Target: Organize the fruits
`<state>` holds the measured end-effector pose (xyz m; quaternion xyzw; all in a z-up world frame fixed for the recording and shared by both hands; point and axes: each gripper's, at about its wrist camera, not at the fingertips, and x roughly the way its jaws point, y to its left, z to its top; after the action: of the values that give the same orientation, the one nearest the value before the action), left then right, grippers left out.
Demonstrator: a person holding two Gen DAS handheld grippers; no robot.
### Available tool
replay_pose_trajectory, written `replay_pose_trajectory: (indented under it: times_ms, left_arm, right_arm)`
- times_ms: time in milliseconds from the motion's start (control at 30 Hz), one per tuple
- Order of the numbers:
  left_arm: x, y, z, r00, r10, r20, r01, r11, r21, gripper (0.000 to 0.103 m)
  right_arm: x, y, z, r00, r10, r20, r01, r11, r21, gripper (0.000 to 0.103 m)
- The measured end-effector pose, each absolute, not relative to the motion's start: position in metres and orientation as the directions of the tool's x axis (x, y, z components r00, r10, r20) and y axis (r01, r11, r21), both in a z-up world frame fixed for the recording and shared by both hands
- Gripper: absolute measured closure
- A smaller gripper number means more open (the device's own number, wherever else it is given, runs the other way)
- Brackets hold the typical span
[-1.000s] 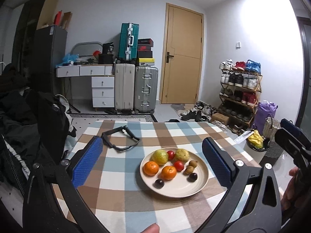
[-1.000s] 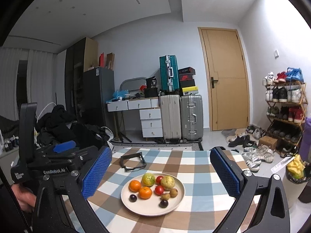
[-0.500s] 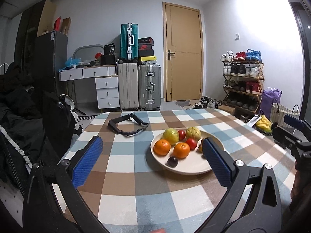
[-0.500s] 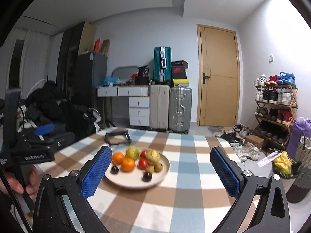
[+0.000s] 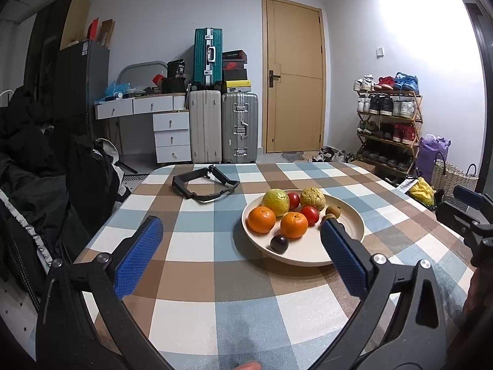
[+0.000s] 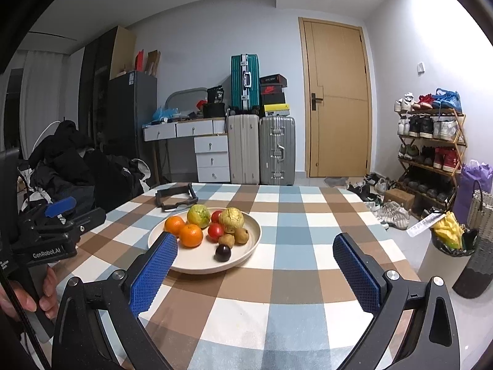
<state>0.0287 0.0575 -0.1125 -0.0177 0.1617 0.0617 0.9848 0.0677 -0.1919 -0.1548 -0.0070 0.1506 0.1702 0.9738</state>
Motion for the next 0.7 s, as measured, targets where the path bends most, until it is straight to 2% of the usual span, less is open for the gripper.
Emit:
replay_pose_trajectory:
  times_ms: [700]
  left_arm:
    - [0.0306, 0.0565, -0.1138, 0.941, 0.116, -0.318, -0.127, 0.992, -0.013, 0.001]
  right_arm:
    - [0.0691, -0.1891, -0.1545, 0.895, 0.322, -0.308, -0.335, 0.942, 0.011, 0.0]
